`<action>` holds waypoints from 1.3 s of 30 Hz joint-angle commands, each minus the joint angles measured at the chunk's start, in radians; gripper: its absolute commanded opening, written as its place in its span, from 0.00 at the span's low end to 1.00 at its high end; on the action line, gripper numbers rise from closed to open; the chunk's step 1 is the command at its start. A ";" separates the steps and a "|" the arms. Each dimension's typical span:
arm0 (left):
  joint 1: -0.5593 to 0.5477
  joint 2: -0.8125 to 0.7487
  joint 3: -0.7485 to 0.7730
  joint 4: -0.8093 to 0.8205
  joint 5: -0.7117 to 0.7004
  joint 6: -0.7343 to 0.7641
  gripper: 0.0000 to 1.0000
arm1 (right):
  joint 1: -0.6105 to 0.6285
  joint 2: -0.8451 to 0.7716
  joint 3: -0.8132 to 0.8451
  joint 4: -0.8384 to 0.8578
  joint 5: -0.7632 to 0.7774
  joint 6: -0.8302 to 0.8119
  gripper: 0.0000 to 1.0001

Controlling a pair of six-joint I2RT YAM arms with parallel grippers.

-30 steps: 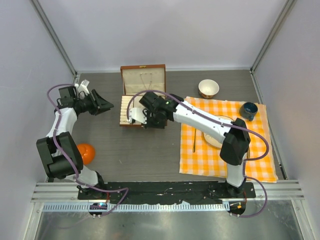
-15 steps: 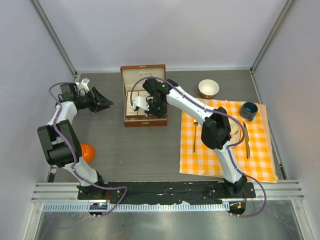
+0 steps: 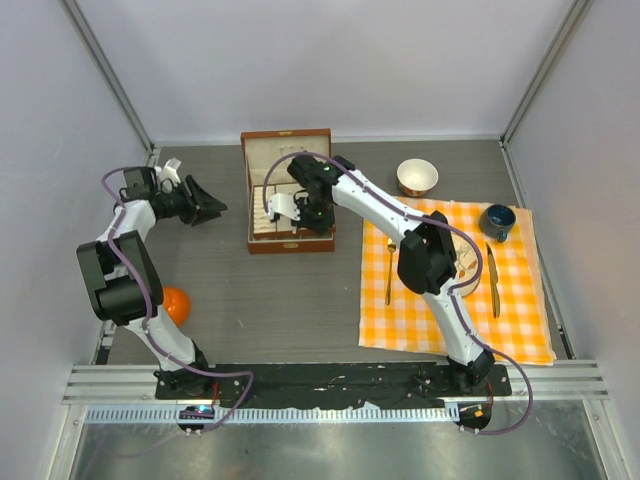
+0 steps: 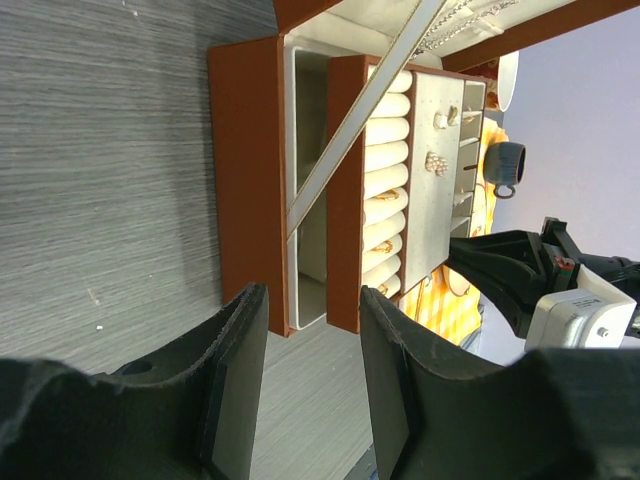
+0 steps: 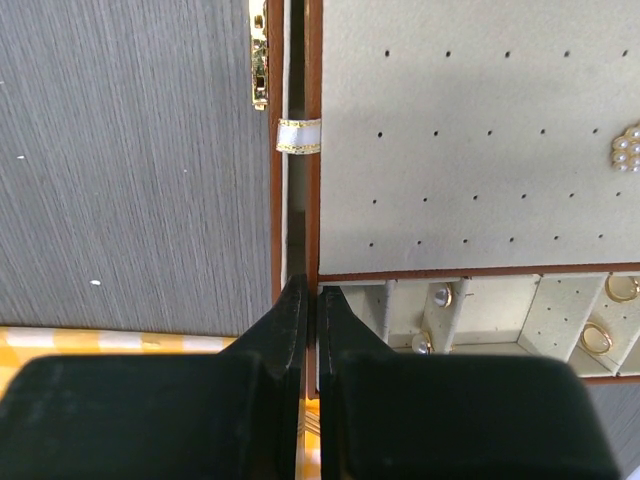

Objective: Organize the mixed jewelry
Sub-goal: Place the compartment layer in the jewelry box.

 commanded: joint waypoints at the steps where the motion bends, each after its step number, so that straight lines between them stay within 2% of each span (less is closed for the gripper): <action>1: 0.009 -0.002 0.040 0.017 0.029 -0.013 0.45 | -0.004 -0.008 0.062 0.021 -0.031 -0.027 0.01; 19: 0.019 0.019 0.046 0.023 0.040 -0.005 0.45 | -0.003 0.054 0.141 0.005 -0.052 -0.013 0.01; 39: 0.023 0.024 0.028 0.038 0.056 -0.013 0.45 | 0.005 0.029 0.109 -0.007 -0.054 0.065 0.01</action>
